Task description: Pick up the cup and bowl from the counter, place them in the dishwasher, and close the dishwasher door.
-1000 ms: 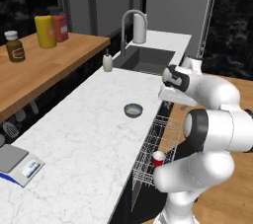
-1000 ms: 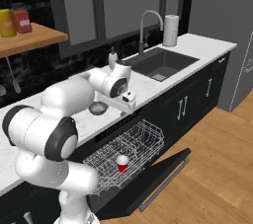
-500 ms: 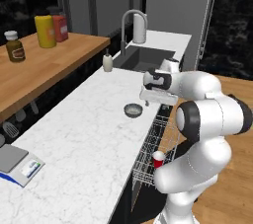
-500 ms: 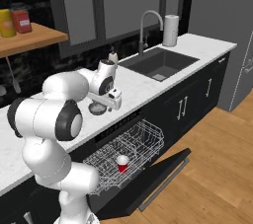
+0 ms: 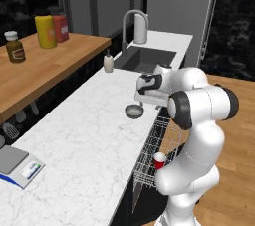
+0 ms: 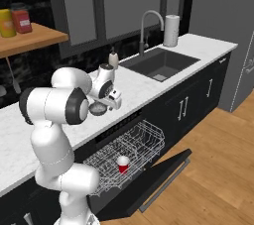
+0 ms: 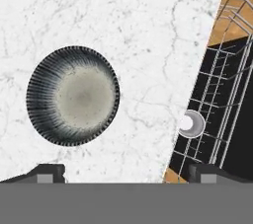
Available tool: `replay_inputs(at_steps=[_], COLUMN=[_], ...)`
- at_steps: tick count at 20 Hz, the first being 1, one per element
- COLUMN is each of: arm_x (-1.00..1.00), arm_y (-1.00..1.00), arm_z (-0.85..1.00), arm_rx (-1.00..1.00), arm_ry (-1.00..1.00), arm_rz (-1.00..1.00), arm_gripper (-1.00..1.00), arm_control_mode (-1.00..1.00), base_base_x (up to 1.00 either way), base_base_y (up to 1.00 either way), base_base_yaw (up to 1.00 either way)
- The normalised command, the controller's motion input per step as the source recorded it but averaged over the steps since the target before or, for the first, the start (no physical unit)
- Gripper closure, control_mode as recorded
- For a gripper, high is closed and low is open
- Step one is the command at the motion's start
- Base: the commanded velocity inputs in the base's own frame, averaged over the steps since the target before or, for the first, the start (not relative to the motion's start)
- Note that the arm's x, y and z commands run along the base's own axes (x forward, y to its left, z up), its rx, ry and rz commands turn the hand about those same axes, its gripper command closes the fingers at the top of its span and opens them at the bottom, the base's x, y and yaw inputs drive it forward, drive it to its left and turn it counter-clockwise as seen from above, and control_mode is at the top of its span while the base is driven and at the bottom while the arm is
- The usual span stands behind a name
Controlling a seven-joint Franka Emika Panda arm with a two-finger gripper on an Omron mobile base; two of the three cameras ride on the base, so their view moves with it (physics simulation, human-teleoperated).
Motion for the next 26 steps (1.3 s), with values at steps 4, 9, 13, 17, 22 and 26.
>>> replay_inputs(at_steps=[4,9,13,17,22,26], arm_x=[0.46,0.44,0.29,0.08,0.10,0.18], arm_y=[0.20,0.06,0.00,0.00,0.00,0.21], arm_z=[-0.33,-0.20,-0.21,-0.34,-0.41,-0.45], arm_rx=[0.00,0.00,0.00,0.00,0.00,-0.02], arm_ry=[0.00,0.00,0.00,0.00,-0.01,-0.03], arm_rz=[0.00,0.00,0.00,0.00,0.00,0.00], arm_gripper=[-1.00,-1.00,-1.00,-1.00,-1.00,1.00], arm_control_mode=[-1.00,-1.00,-1.00,-1.00,-1.00,-1.00], base_base_x=[0.00,0.00,0.00,0.00,0.00,0.00], base_base_y=[0.00,0.00,0.00,0.00,0.00,0.00], base_base_yaw=[0.00,0.00,0.00,0.00,0.00,0.00])
